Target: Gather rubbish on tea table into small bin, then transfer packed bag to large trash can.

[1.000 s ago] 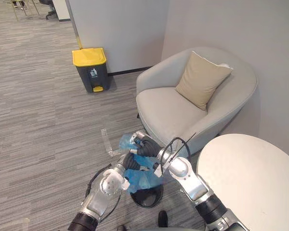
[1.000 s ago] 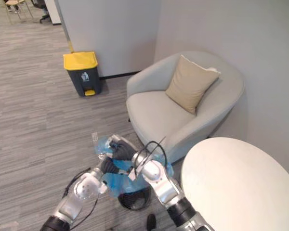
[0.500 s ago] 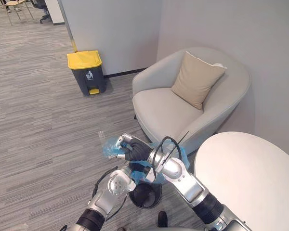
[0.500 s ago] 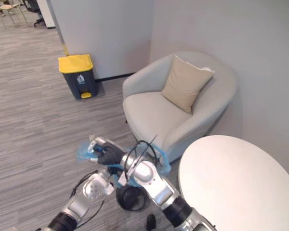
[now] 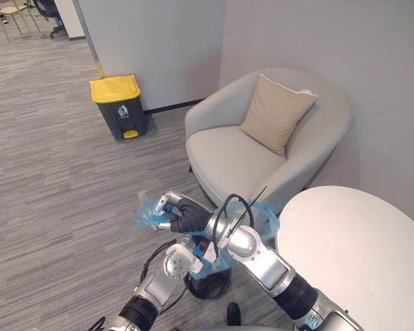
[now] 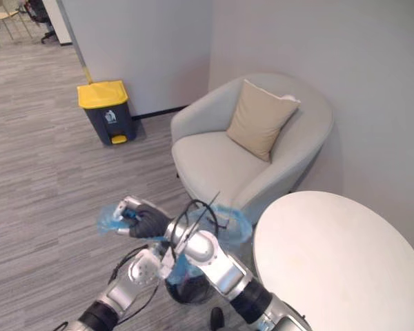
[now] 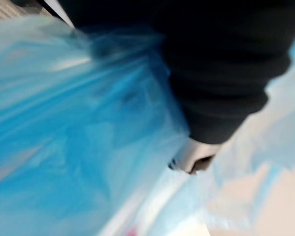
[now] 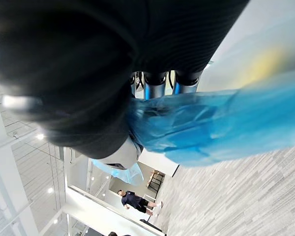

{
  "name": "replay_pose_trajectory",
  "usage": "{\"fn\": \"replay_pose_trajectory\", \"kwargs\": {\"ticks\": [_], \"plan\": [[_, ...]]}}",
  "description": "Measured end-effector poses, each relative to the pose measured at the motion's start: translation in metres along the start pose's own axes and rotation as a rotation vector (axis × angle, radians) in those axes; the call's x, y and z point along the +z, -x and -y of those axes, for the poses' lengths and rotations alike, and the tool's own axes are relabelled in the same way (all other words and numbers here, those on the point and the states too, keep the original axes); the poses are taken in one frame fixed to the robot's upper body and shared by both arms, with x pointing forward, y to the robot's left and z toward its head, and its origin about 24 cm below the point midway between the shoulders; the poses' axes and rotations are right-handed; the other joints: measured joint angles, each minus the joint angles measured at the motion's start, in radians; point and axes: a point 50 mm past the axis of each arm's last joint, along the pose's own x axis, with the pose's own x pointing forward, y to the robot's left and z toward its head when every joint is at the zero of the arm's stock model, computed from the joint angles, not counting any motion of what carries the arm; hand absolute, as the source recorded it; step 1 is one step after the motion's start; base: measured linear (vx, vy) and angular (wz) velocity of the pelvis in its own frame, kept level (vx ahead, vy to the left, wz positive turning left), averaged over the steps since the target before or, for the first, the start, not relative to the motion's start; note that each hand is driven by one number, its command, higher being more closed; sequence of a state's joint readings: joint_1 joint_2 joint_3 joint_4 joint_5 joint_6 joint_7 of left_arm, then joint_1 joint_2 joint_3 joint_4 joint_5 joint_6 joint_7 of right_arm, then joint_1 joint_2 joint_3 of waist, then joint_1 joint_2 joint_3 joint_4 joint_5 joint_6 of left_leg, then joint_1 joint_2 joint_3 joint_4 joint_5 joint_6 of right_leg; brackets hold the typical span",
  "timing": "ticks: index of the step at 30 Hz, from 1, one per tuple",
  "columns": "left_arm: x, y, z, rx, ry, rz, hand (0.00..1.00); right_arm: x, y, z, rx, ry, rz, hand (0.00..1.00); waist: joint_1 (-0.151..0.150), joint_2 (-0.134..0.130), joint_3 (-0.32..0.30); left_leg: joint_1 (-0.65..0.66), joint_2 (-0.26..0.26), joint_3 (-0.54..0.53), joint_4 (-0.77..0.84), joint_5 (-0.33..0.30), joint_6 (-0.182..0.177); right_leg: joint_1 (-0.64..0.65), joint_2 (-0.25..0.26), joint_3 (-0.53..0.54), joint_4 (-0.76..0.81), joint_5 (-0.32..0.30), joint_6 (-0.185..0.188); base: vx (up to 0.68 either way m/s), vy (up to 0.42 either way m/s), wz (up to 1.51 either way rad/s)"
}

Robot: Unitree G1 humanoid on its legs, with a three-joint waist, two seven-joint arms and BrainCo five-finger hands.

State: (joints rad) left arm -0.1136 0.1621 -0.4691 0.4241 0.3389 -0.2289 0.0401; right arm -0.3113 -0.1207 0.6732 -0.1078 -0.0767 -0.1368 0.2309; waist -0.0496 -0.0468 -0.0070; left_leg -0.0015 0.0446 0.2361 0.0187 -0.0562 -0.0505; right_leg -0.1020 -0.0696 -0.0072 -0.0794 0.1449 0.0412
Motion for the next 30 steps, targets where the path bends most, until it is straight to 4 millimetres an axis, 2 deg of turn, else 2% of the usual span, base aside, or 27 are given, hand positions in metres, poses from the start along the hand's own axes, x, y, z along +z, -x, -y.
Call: {"fn": "replay_pose_trajectory", "kwargs": {"ticks": [8, 15, 21, 30], "plan": [[0.004, -0.002, 0.006, -0.007, 0.078, 0.009, 1.0, 0.01, -0.001, 0.005, -0.04, 0.012, 0.055, 0.0, -0.001, 0.003, 0.0, 0.001, 0.0, -0.001, -0.001, 0.0, 0.0, 0.001, -0.001, -0.001, 0.0, 0.0, 0.0, 0.0, 0.0, 0.0], [0.005, -0.002, 0.002, 0.02, 0.118, 0.011, 1.0, 0.01, 0.006, 0.026, -0.169, 0.032, 0.066, 0.0, -0.002, 0.003, 0.0, 0.003, -0.001, -0.003, -0.006, 0.0, 0.0, 0.003, -0.001, -0.003, 0.001, 0.0, 0.001, 0.0, 0.0, 0.0], [-0.002, 0.003, -0.007, 0.084, 0.186, -0.017, 1.0, 0.003, 0.02, 0.038, -0.31, 0.029, 0.033, 0.0, -0.002, 0.004, 0.001, 0.017, -0.001, -0.005, -0.014, 0.0, 0.0, 0.013, -0.001, -0.005, 0.0, -0.002, 0.003, 0.0, 0.0, 0.0], [-0.026, 0.022, -0.019, 0.202, 0.292, -0.11, 1.0, -0.021, 0.062, 0.055, -0.555, -0.071, -0.068, 0.0, -0.002, 0.008, 0.002, 0.021, -0.003, -0.008, -0.019, 0.0, 0.001, 0.016, -0.003, -0.009, 0.0, -0.005, 0.007, 0.0, 0.0, 0.0]]}}
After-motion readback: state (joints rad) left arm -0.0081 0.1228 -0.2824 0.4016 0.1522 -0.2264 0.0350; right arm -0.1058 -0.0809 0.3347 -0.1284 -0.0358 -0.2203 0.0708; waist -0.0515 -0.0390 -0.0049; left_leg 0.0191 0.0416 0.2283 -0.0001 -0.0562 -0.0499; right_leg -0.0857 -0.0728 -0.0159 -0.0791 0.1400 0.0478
